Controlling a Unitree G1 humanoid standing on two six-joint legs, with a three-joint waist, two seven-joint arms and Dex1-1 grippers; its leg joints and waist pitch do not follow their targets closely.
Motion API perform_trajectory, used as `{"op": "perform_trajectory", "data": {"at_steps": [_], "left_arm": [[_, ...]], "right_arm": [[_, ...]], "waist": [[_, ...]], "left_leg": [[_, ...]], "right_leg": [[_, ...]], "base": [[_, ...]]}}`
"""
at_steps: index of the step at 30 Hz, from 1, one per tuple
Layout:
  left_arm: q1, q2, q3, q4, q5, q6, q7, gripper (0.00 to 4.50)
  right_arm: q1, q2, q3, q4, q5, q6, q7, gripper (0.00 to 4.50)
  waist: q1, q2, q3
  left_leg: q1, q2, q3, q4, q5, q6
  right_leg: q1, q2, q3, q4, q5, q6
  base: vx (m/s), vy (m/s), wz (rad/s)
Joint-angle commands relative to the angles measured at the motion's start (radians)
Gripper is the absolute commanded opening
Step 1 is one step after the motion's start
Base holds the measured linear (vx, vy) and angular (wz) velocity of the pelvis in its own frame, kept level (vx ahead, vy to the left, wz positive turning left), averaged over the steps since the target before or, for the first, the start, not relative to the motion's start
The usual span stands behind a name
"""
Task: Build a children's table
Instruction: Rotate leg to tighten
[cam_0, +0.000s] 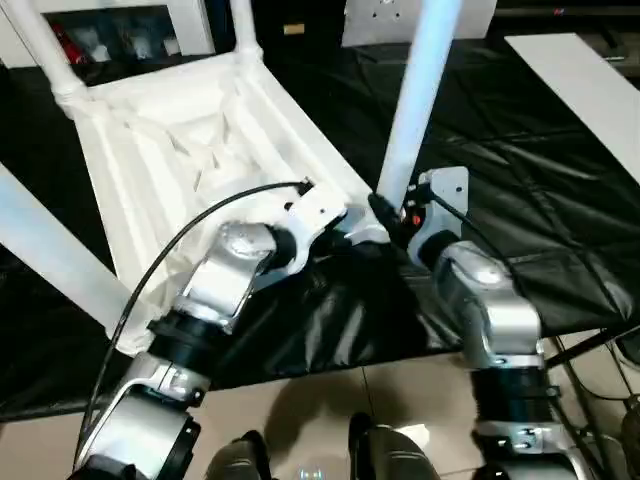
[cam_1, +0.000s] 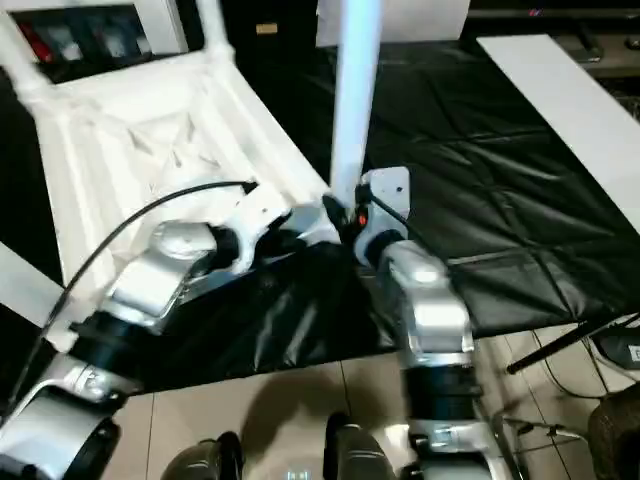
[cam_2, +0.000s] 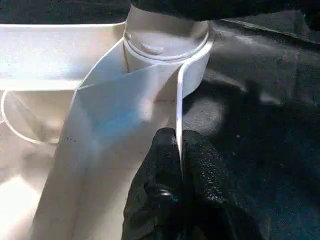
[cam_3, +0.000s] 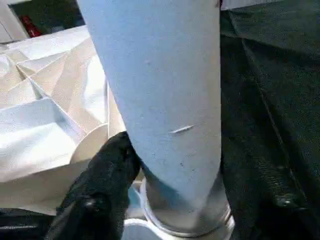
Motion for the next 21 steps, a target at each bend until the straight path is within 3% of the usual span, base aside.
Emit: {"op": "perform_trajectory", "data": {"at_steps": [1, 6, 7, 8, 10, 14, 18, 19, 21], "left_arm": [[-0.025, -0.052, -0.039, -0.061, -0.020, -0.025, 0.006, 0.00], [-0.003, -0.006, -0.045, -0.079, -0.022, -0.049, -0.047, 0.00], [0.006, 0.008, -0.048, -0.082, -0.022, -0.052, -0.059, 0.00], [0.018, 0.029, -0.053, -0.086, -0.027, -0.072, -0.083, 0.00], [0.029, 0.053, -0.057, -0.085, -0.027, -0.090, -0.104, 0.00], [0.052, 0.105, -0.056, -0.076, -0.028, -0.132, -0.150, 0.00], [0.055, 0.125, -0.051, -0.059, -0.025, -0.185, -0.156, 0.00], [0.057, 0.123, -0.031, -0.051, -0.033, -0.201, -0.129, 0.00], [0.058, 0.118, -0.019, -0.055, -0.046, -0.198, -0.129, 0.00]], "right_arm": [[0.037, 0.067, 0.116, 0.019, 0.061, 0.038, 0.077, 2.86], [0.056, 0.002, 0.088, 0.010, 0.054, 0.008, 0.111, 3.10], [0.064, -0.028, 0.089, 0.006, 0.060, -0.003, 0.143, 3.32], [0.075, -0.069, 0.087, 0.002, 0.061, -0.028, 0.179, 3.51], [0.088, -0.120, 0.080, -0.009, 0.077, -0.045, 0.245, 3.58], [0.118, -0.257, 0.042, -0.040, 0.130, -0.077, 0.421, 3.97], [0.133, -0.351, 0.005, -0.053, 0.168, -0.084, 0.532, 4.36], [0.142, -0.412, -0.024, -0.061, 0.218, -0.080, 0.615, 4.42], [0.145, -0.430, -0.035, -0.075, 0.246, -0.070, 0.647, 4.47]], "waist": [[0.010, 0.002, -0.079], [0.018, 0.002, -0.076], [0.017, -0.007, -0.084], [0.021, -0.002, -0.084], [0.025, -0.002, -0.089], [0.029, -0.003, -0.092], [0.035, -0.006, -0.088], [0.036, -0.007, -0.088], [0.039, -0.005, -0.086]], "left_leg": [[0.016, 0.045, -0.015, -0.063, -0.223, 0.093], [0.013, 0.043, -0.015, -0.062, -0.227, 0.092], [0.012, 0.042, -0.013, -0.059, -0.214, 0.091], [0.012, 0.044, -0.014, -0.059, -0.197, 0.093], [0.010, 0.045, -0.013, -0.055, -0.170, 0.106], [0.008, 0.047, -0.010, -0.050, -0.133, 0.147], [0.009, 0.046, -0.010, -0.048, -0.165, 0.149], [0.010, 0.045, -0.009, -0.048, -0.172, 0.148], [0.011, 0.046, -0.010, -0.047, -0.177, 0.147]], "right_leg": [[0.064, -0.078, 0.045, -0.053, -0.325, -0.168], [0.064, -0.080, 0.044, -0.060, -0.404, -0.147], [0.068, -0.078, 0.045, -0.056, -0.396, -0.145], [0.068, -0.078, 0.045, -0.053, -0.379, -0.150], [0.074, -0.077, 0.046, -0.047, -0.325, -0.156], [0.075, -0.074, 0.045, -0.034, -0.230, -0.207], [0.076, -0.074, 0.043, -0.044, -0.313, -0.188], [0.075, -0.074, 0.043, -0.046, -0.334, -0.183], [0.073, -0.074, 0.042, -0.049, -0.361, -0.173]], "base": [[0.000, 0.000, 0.00], [0.000, 0.000, 0.00], [0.000, 0.000, 0.00], [0.000, 0.000, 0.00], [0.000, 0.000, 0.00], [0.000, 0.000, 0.00], [0.000, 0.000, 0.00], [0.000, 0.000, 0.00], [0.000, 0.000, 0.00]]}}
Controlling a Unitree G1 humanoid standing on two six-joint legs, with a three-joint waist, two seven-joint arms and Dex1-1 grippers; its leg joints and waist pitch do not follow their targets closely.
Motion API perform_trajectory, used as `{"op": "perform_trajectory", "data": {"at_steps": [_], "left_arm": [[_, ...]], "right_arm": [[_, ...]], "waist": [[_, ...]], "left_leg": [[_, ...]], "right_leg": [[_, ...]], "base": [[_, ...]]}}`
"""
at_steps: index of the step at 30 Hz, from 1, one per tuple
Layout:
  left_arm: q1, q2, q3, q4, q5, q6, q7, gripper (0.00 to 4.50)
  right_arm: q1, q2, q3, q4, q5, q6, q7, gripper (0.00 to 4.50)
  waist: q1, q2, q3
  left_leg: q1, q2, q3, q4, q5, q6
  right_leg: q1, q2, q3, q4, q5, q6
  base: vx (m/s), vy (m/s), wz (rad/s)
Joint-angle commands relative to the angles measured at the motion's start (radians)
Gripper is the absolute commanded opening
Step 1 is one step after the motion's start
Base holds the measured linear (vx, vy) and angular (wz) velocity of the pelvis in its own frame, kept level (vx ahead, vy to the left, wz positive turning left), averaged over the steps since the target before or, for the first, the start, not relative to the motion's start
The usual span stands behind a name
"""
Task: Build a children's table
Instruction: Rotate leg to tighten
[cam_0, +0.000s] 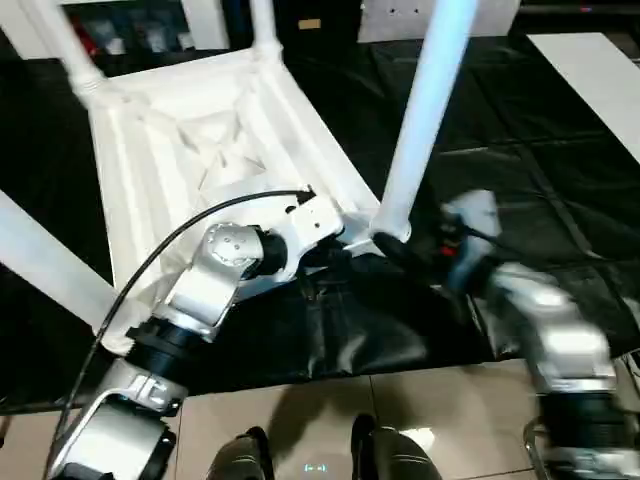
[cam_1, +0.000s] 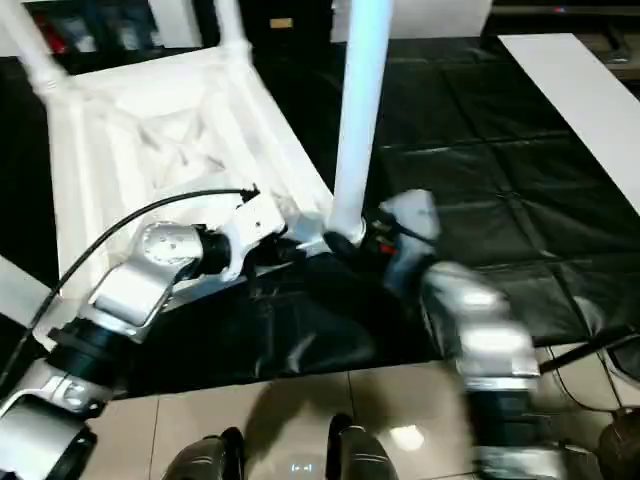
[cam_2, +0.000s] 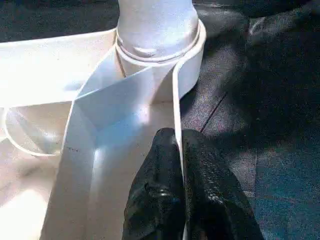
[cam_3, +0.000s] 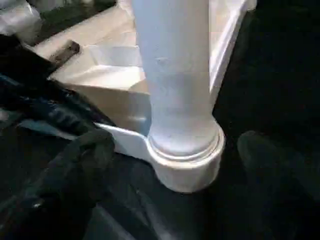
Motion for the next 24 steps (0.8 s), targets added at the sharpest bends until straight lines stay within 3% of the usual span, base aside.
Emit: {"op": "perform_trajectory", "data": {"at_steps": [1, 4, 6, 7, 10, 12, 13, 14, 15, 16, 18, 19, 20, 24], "left_arm": [[0.009, -0.013, 0.033, -0.021, -0.046, -0.025, 0.009, 0.44], [0.026, -0.037, 0.067, -0.071, -0.095, 0.009, 0.011, 0.55], [0.036, -0.044, 0.078, -0.097, -0.114, 0.025, 0.011, 0.76], [0.061, -0.040, 0.081, -0.138, -0.122, 0.038, 0.011, 0.91], [0.084, -0.038, 0.087, -0.174, -0.134, 0.050, 0.014, 1.08], [0.111, -0.038, 0.091, -0.212, -0.147, 0.072, 0.016, 1.32], [0.145, -0.039, 0.094, -0.258, -0.164, 0.100, 0.019, 1.38], [0.197, -0.034, 0.096, -0.315, -0.178, 0.128, 0.021, 1.44], [0.210, -0.033, 0.096, -0.327, -0.181, 0.134, 0.022, 1.51], [0.243, -0.030, 0.098, -0.360, -0.191, 0.149, 0.028, 1.59], [0.281, -0.022, 0.098, -0.395, -0.200, 0.156, 0.028, 1.77], [0.331, -0.010, 0.103, -0.440, -0.210, 0.169, 0.036, 1.86], [0.366, -0.002, 0.106, -0.472, -0.216, 0.178, 0.042, 1.90], [0.479, 0.034, 0.147, -0.589, -0.251, 0.207, 0.039, 2.23]], "right_arm": [[0.007, -0.029, -0.034, -0.064, 0.088, 0.033, 0.081, 4.50], [0.010, -0.057, -0.047, -0.123, 0.178, 0.077, 0.161, 4.50], [0.010, -0.069, -0.053, -0.150, 0.220, 0.092, 0.198, 4.50], [-0.026, -0.044, -0.068, -0.175, 0.268, 0.111, 0.180, 4.50], [-0.062, -0.023, -0.071, -0.179, 0.295, 0.118, 0.160, 4.50], [-0.089, -0.001, -0.066, -0.172, 0.294, 0.107, 0.134, 4.50], [-0.116, 0.018, -0.059, -0.165, 0.294, 0.103, 0.111, 4.50], [-0.140, 0.036, -0.046, -0.157, 0.284, 0.104, 0.086, 4.50], [-0.144, 0.039, -0.042, -0.154, 0.281, 0.105, 0.083, 4.50], [-0.152, 0.043, -0.035, -0.151, 0.280, 0.112, 0.075, 4.50], [-0.157, 0.049, -0.031, -0.148, 0.280, 0.113, 0.067, 4.50], [-0.164, 0.061, -0.028, -0.146, 0.281, 0.114, 0.049, 4.50], [-0.168, 0.069, -0.026, -0.145, 0.281, 0.115, 0.036, 4.50], [-0.186, 0.092, -0.027, -0.101, 0.226, 0.073, -0.051, 4.50]], "waist": [[0.004, -0.010, -0.085], [0.002, -0.010, -0.086], [0.004, -0.008, -0.086], [0.005, -0.010, -0.084], [-0.001, -0.010, -0.083], [-0.001, -0.008, -0.084], [-0.006, -0.009, -0.084], [-0.002, -0.001, -0.081], [-0.007, -0.003, -0.080], [-0.006, -0.001, -0.081], [-0.004, -0.001, -0.080], [-0.003, 0.003, -0.076], [-0.006, 0.001, -0.073], [-0.009, 0.001, -0.064]], "left_leg": [[0.009, 0.039, -0.010, -0.049, -0.184, 0.147], [0.007, 0.039, -0.010, -0.047, -0.182, 0.150], [0.011, 0.044, -0.011, -0.046, -0.183, 0.156], [0.010, 0.044, -0.013, -0.048, -0.184, 0.155], [0.007, 0.041, -0.014, -0.048, -0.180, 0.145], [0.012, 0.043, -0.014, -0.048, -0.183, 0.132], [0.007, 0.042, -0.015, -0.050, -0.177, 0.127], [0.012, 0.044, -0.015, -0.051, -0.181, 0.123], [0.006, 0.045, -0.015, -0.052, -0.179, 0.121], [0.014, 0.045, -0.011, -0.051, -0.187, 0.120], [0.014, 0.043, -0.011, -0.052, -0.193, 0.120], [0.012, 0.048, -0.015, -0.056, -0.200, 0.112], [0.008, 0.048, -0.015, -0.058, -0.207, 0.110], [0.014, 0.045, -0.012, -0.061, -0.239, 0.090]], "right_leg": [[0.083, -0.075, 0.041, -0.063, -0.392, -0.169], [0.082, -0.076, 0.038, -0.067, -0.418, -0.165], [0.075, -0.073, 0.038, -0.067, -0.418, -0.170], [0.075, -0.074, 0.038, -0.066, -0.422, -0.168], [0.074, -0.074, 0.036, -0.067, -0.441, -0.158], [0.070, -0.075, 0.037, -0.066, -0.455, -0.151], [0.072, -0.074, 0.036, -0.064, -0.455, -0.150], [0.066, -0.074, 0.037, -0.066, -0.456, -0.151], [0.069, -0.073, 0.038, -0.065, -0.442, -0.156], [0.063, -0.070, 0.040, -0.067, -0.439, -0.155], [0.064, -0.068, 0.039, -0.069, -0.443, -0.147], [0.065, -0.072, 0.039, -0.064, -0.439, -0.151], [0.066, -0.072, 0.038, -0.066, -0.447, -0.147], [0.055, -0.068, 0.040, -0.075, -0.511, -0.119]], "base": [[0.000, 0.000, 0.00], [0.000, 0.000, 0.00], [0.000, 0.000, 0.00], [0.000, 0.000, 0.00], [0.000, 0.000, 0.00], [0.000, 0.000, 0.00], [0.000, 0.000, 0.00], [0.000, 0.000, 0.00], [0.000, 0.000, 0.00], [0.000, 0.000, 0.00], [0.000, 0.000, 0.00], [0.000, 0.000, 0.00], [0.000, 0.000, 0.00], [0.000, 0.000, 0.00]]}}
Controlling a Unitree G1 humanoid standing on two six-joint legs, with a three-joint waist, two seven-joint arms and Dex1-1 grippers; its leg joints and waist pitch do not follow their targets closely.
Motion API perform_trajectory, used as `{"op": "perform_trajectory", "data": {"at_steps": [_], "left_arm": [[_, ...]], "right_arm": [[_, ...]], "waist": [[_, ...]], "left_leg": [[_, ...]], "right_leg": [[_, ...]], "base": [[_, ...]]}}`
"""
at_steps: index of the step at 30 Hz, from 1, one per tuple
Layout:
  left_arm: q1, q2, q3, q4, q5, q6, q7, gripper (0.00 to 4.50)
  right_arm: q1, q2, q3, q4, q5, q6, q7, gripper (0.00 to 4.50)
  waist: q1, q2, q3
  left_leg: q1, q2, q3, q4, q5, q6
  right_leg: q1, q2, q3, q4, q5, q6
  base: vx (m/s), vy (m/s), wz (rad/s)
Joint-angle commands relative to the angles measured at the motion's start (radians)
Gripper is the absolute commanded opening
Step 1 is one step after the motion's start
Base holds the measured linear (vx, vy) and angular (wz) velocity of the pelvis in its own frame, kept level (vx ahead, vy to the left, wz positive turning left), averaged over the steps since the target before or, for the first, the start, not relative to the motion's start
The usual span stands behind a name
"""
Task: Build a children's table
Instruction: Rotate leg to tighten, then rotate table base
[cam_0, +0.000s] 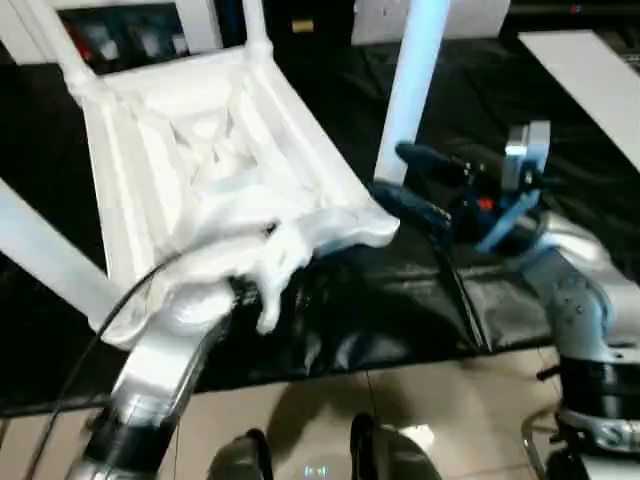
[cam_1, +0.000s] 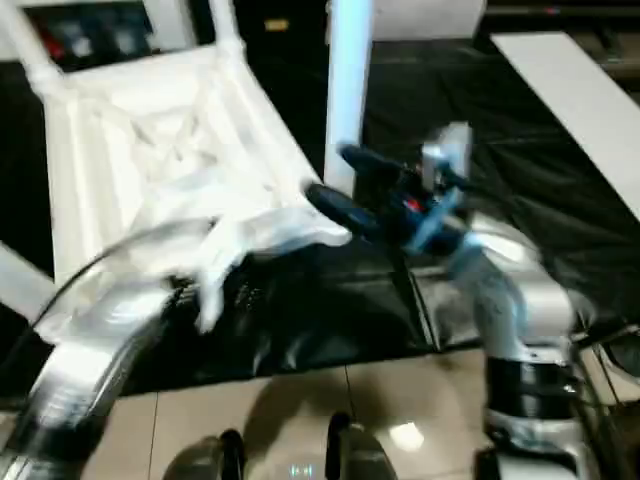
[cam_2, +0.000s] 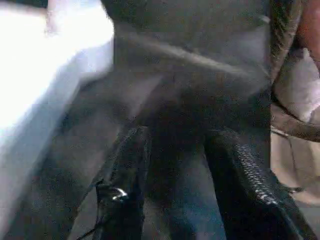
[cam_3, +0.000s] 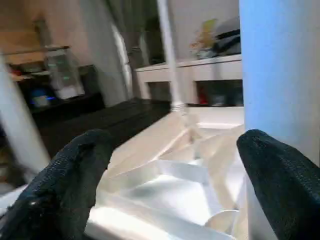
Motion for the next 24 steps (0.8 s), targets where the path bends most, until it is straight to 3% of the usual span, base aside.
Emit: {"op": "perform_trajectory", "data": {"at_steps": [1, 2, 4, 5, 6, 8, 9, 12, 13, 16, 17, 18, 21, 23, 24], "left_arm": [[0.046, 0.034, 0.045, -0.101, -0.037, 0.032, -0.015, 2.33], [0.059, 0.043, 0.053, -0.117, -0.043, 0.038, -0.020, 2.33], [0.113, 0.087, 0.099, -0.185, -0.087, 0.074, -0.045, 2.43], [0.113, 0.087, 0.099, -0.185, -0.087, 0.074, -0.045, 2.65], [0.136, 0.110, 0.118, -0.209, -0.105, 0.086, -0.060, 2.65], [0.216, 0.192, 0.179, -0.269, -0.155, 0.116, -0.107, 2.78], [0.231, 0.208, 0.191, -0.276, -0.162, 0.120, -0.117, 2.78], [0.287, 0.259, 0.242, -0.300, -0.189, 0.143, -0.154, 3.15], [0.339, 0.310, 0.294, -0.325, -0.216, 0.173, -0.182, 3.17], [0.385, 0.360, 0.358, -0.336, -0.238, 0.207, -0.213, 3.30], [0.426, 0.419, 0.440, -0.325, -0.249, 0.227, -0.243, 3.46], [0.426, 0.419, 0.440, -0.325, -0.249, 0.227, -0.243, 3.55], [0.467, 0.493, 0.532, -0.284, -0.265, 0.241, -0.284, 3.59], [0.471, 0.547, 0.608, -0.211, -0.261, 0.233, -0.314, 3.62], [0.471, 0.547, 0.608, -0.211, -0.261, 0.233, -0.314, 3.62]], "right_arm": [[-0.029, 0.007, -0.009, 0.072, -0.079, -0.051, -0.101, 4.50], [-0.035, 0.008, -0.013, 0.087, -0.093, -0.066, -0.118, 4.50], [-0.065, 0.005, -0.037, 0.155, -0.127, -0.104, -0.188, 4.50], [-0.065, 0.005, -0.037, 0.155, -0.127, -0.104, -0.188, 4.50], [-0.077, 0.002, -0.048, 0.183, -0.143, -0.122, -0.221, 4.50], [-0.113, -0.012, -0.077, 0.264, -0.196, -0.176, -0.327, 4.50], [-0.117, -0.017, -0.079, 0.277, -0.204, -0.185, -0.338, 4.50], [-0.132, -0.032, -0.087, 0.323, -0.232, -0.219, -0.378, 4.50], [-0.144, -0.042, -0.091, 0.367, -0.251, -0.248, -0.406, 4.50], [-0.139, -0.052, -0.081, 0.375, -0.252, -0.254, -0.379, 4.50], [-0.109, -0.059, -0.058, 0.341, -0.236, -0.226, -0.323, 4.50], [-0.109, -0.059, -0.058, 0.341, -0.236, -0.226, -0.323, 4.50], [-0.056, -0.066, -0.020, 0.279, -0.209, -0.191, -0.254, 4.50], [0.016, -0.090, 0.039, 0.200, -0.173, -0.157, -0.143, 4.50], [0.016, -0.090, 0.039, 0.200, -0.173, -0.157, -0.143, 4.50]], "waist": [[0.001, 0.002, -0.063], [-0.001, -0.002, -0.057], [-0.003, 0.000, -0.051], [-0.004, 0.000, -0.049], [-0.003, 0.002, -0.050], [-0.007, -0.001, -0.047], [-0.004, 0.004, -0.052], [-0.008, 0.002, -0.050], [-0.007, -0.001, -0.051], [-0.009, -0.002, -0.051], [-0.009, -0.007, -0.053], [-0.007, -0.004, -0.054], [-0.004, 0.002, -0.050], [-0.004, 0.002, -0.050], [-0.003, 0.002, -0.048]], "left_leg": [[0.019, 0.044, -0.016, -0.063, -0.258, 0.082], [0.018, 0.042, -0.015, -0.066, -0.272, 0.078], [0.023, 0.039, -0.018, -0.066, -0.317, 0.053], [0.026, 0.037, -0.018, -0.065, -0.328, 0.050], [0.035, 0.037, -0.017, -0.063, -0.347, 0.046], [0.027, 0.036, -0.020, -0.068, -0.353, 0.042], [0.028, 0.040, -0.023, -0.070, -0.343, 0.036], [0.027, 0.037, -0.014, -0.069, -0.328, 0.050], [0.027, 0.037, -0.013, -0.069, -0.312, 0.058], [0.024, 0.035, -0.008, -0.067, -0.280, 0.074], [0.019, 0.032, -0.006, -0.065, -0.250, 0.091], [0.016, 0.032, -0.007, -0.065, -0.235, 0.096], [0.018, 0.037, -0.007, -0.067, -0.206, 0.118], [0.021, 0.037, -0.006, -0.068, -0.214, 0.127], [0.021, 0.037, -0.007, -0.069, -0.221, 0.127]], "right_leg": [[0.054, -0.073, 0.041, -0.075, -0.544, -0.119], [0.054, -0.071, 0.040, -0.082, -0.572, -0.106], [0.048, -0.072, 0.039, -0.087, -0.644, -0.086], [0.045, -0.071, 0.039, -0.090, -0.661, -0.077], [0.038, -0.071, 0.040, -0.094, -0.677, -0.066], [0.044, -0.068, 0.038, -0.090, -0.663, -0.062], [0.043, -0.070, 0.040, -0.080, -0.626, -0.074], [0.042, -0.066, 0.046, -0.076, -0.565, -0.089], [0.045, -0.067, 0.047, -0.072, -0.548, -0.095], [0.047, -0.064, 0.049, -0.068, -0.512, -0.106], [0.053, -0.062, 0.050, -0.066, -0.488, -0.109], [0.054, -0.064, 0.051, -0.061, -0.472, -0.111], [0.052, -0.058, 0.049, -0.058, -0.420, -0.131], [0.053, -0.056, 0.050, -0.059, -0.422, -0.128], [0.053, -0.056, 0.049, -0.059, -0.432, -0.122]], "base": [[0.000, 0.000, 0.00], [0.000, 0.000, 0.00], [0.000, 0.000, 0.00], [0.000, 0.000, 0.00], [0.000, 0.000, 0.00], [0.000, 0.000, 0.00], [0.000, 0.000, 0.00], [0.000, 0.000, 0.00], [0.000, 0.000, 0.00], [0.000, 0.000, 0.00], [0.000, 0.000, 0.00], [0.000, 0.000, 0.00], [0.000, 0.000, 0.00], [0.000, 0.000, 0.00], [0.000, 0.000, 0.00]]}}
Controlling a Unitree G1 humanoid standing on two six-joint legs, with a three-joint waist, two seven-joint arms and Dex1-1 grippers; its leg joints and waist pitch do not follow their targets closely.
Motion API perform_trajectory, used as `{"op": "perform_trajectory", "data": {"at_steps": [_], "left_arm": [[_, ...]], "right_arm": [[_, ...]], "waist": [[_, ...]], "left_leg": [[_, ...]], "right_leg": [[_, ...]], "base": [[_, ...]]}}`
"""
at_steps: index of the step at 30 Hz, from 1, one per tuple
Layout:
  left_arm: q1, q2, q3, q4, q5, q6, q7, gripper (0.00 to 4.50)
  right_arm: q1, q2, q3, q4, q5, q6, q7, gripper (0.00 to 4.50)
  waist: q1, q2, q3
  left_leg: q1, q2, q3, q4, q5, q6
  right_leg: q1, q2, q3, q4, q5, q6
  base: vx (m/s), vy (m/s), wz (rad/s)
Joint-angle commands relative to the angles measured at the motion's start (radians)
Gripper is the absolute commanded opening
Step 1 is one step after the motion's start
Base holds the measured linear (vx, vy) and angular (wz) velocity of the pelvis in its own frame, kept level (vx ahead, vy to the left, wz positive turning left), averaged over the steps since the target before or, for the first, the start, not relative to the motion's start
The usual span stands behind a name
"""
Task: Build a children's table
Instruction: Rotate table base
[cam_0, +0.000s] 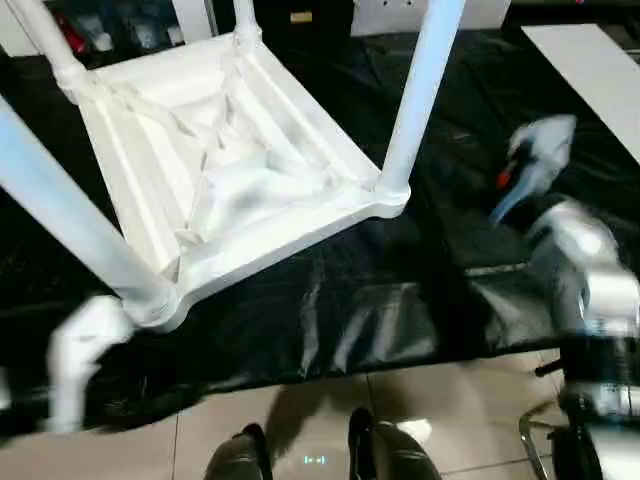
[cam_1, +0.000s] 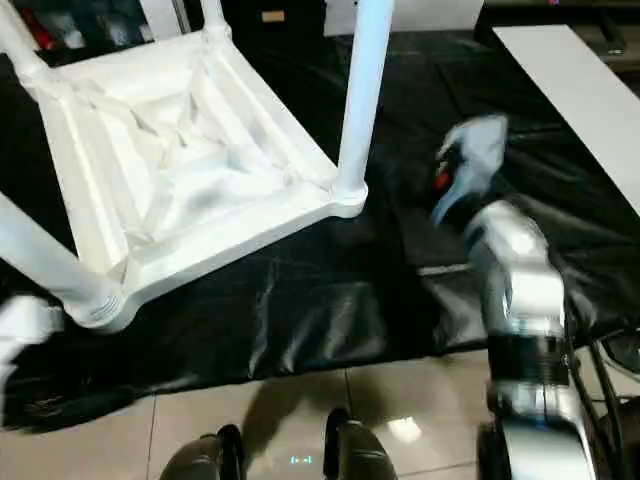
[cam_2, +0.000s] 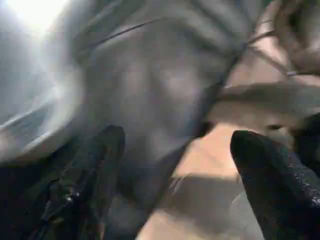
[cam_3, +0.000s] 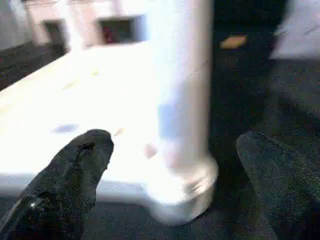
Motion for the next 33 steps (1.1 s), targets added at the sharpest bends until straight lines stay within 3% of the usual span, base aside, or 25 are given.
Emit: {"op": "perform_trajectory", "data": {"at_steps": [1, 2, 3, 4, 7, 10, 12, 13, 16, 17, 21, 24, 27, 33], "left_arm": [[0.002, 0.048, 0.075, 0.075, 0.008, -0.017, -0.030, 3.62], [0.001, 0.053, 0.080, 0.083, 0.008, -0.019, -0.032, 3.62], [-0.013, 0.081, 0.107, 0.133, 0.014, -0.036, -0.041, 3.62], [-0.022, 0.094, 0.119, 0.155, 0.011, -0.043, -0.044, 3.62], [-0.082, 0.099, 0.142, 0.210, -0.014, -0.060, -0.036, 3.94], [-0.149, 0.071, 0.146, 0.237, -0.055, -0.087, -0.023, 4.21], [-0.171, 0.062, 0.134, 0.238, -0.074, -0.087, -0.027, 4.36], [-0.203, 0.045, 0.110, 0.233, -0.096, -0.079, -0.027, 4.42], [-0.254, 0.009, 0.053, 0.227, -0.124, -0.075, -0.018, 4.46], [-0.274, -0.009, 0.027, 0.231, -0.119, -0.084, -0.010, 4.46], [-0.343, -0.089, -0.062, 0.255, -0.092, -0.146, 0.034, 4.46], [-0.380, -0.159, -0.136, 0.209, -0.122, -0.126, 0.050, 4.46], [-0.396, -0.188, -0.183, 0.181, -0.141, -0.112, 0.051, 4.46], [-0.439, -0.314, -0.362, 0.062, -0.180, -0.077, 0.100, 4.46]], "right_arm": [[0.051, -0.027, 0.057, -0.079, 0.041, 0.031, 0.100, 4.50], [0.055, -0.028, 0.060, -0.082, 0.041, 0.030, 0.104, 4.50], [0.077, -0.031, 0.076, -0.102, 0.054, 0.037, 0.127, 4.50], [0.086, -0.029, 0.080, -0.113, 0.058, 0.041, 0.138, 4.50], [0.104, -0.016, 0.100, -0.129, 0.049, 0.041, 0.140, 4.50], [0.115, -0.001, 0.134, -0.122, 0.008, 0.035, 0.111, 4.50], [0.120, 0.003, 0.150, -0.120, -0.008, 0.034, 0.097, 4.50], [0.123, 0.011, 0.165, -0.114, -0.024, 0.034, 0.079, 4.50], [0.126, 0.024, 0.193, -0.105, -0.053, 0.038, 0.051, 4.50], [0.125, 0.026, 0.205, -0.098, -0.071, 0.046, 0.033, 4.50], [0.123, 0.041, 0.242, -0.069, -0.113, 0.042, 0.006, 4.50], [0.131, 0.048, 0.286, -0.051, -0.128, 0.040, 0.028, 4.50], [0.122, 0.059, 0.293, -0.016, -0.152, 0.031, 0.005, 4.50], [0.071, 0.092, 0.279, 0.099, -0.205, -0.003, -0.096, 4.50]], "waist": [[0.000, 0.011, -0.057], [0.000, 0.009, -0.056], [0.003, 0.016, -0.054], [0.002, 0.014, -0.053], [0.006, 0.016, -0.051], [0.008, 0.021, -0.055], [0.008, 0.018, -0.059], [0.008, 0.014, -0.062], [0.011, 0.017, -0.064], [0.009, 0.007, -0.065], [0.010, 0.011, -0.066], [0.012, 0.010, -0.064], [0.013, 0.006, -0.066], [0.018, 0.003, -0.071]], "left_leg": [[0.026, 0.039, -0.011, -0.061, -0.239, 0.124], [0.025, 0.038, -0.012, -0.061, -0.244, 0.124], [0.026, 0.039, -0.014, -0.063, -0.254, 0.117], [0.029, 0.039, -0.014, -0.063, -0.272, 0.112], [0.032, 0.042, -0.016, -0.066, -0.282, 0.091], [0.034, 0.043, -0.017, -0.065, -0.277, 0.074], [0.030, 0.044, -0.015, -0.063, -0.256, 0.074], [0.030, 0.042, -0.013, -0.061, -0.240, 0.080], [0.029, 0.042, -0.011, -0.058, -0.223, 0.082], [0.026, 0.041, -0.010, -0.058, -0.217, 0.085], [0.025, 0.040, -0.011, -0.053, -0.210, 0.081], [0.028, 0.043, -0.012, -0.052, -0.237, 0.077], [0.026, 0.043, -0.013, -0.052, -0.250, 0.063], [0.025, 0.043, -0.011, -0.047, -0.238, 0.055]], "right_leg": [[0.057, -0.060, 0.045, -0.065, -0.446, -0.128], [0.058, -0.060, 0.045, -0.065, -0.454, -0.124], [0.056, -0.063, 0.047, -0.063, -0.465, -0.124], [0.055, -0.064, 0.048, -0.066, -0.485, -0.121], [0.054, -0.068, 0.050, -0.066, -0.492, -0.131], [0.054, -0.069, 0.051, -0.058, -0.449, -0.155], [0.059, -0.070, 0.054, -0.051, -0.392, -0.173], [0.061, -0.071, 0.055, -0.049, -0.373, -0.181], [0.061, -0.073, 0.056, -0.045, -0.355, -0.198], [0.063, -0.071, 0.056, -0.044, -0.353, -0.196], [0.065, -0.073, 0.056, -0.045, -0.371, -0.185], [0.062, -0.075, 0.056, -0.048, -0.411, -0.179], [0.064, -0.075, 0.057, -0.047, -0.427, -0.175], [0.065, -0.074, 0.058, -0.045, -0.417, -0.181]], "base": [[0.000, 0.000, 0.00], [0.000, 0.000, 0.00], [0.000, 0.000, 0.00], [0.000, 0.000, 0.00], [0.000, 0.000, 0.00], [0.000, 0.000, 0.00], [0.000, 0.000, 0.00], [0.000, 0.000, 0.00], [0.000, 0.000, 0.00], [0.000, 0.000, 0.00], [0.000, 0.000, 0.00], [0.000, 0.000, 0.00], [0.000, 0.000, 0.00], [0.000, 0.000, 0.00]]}}
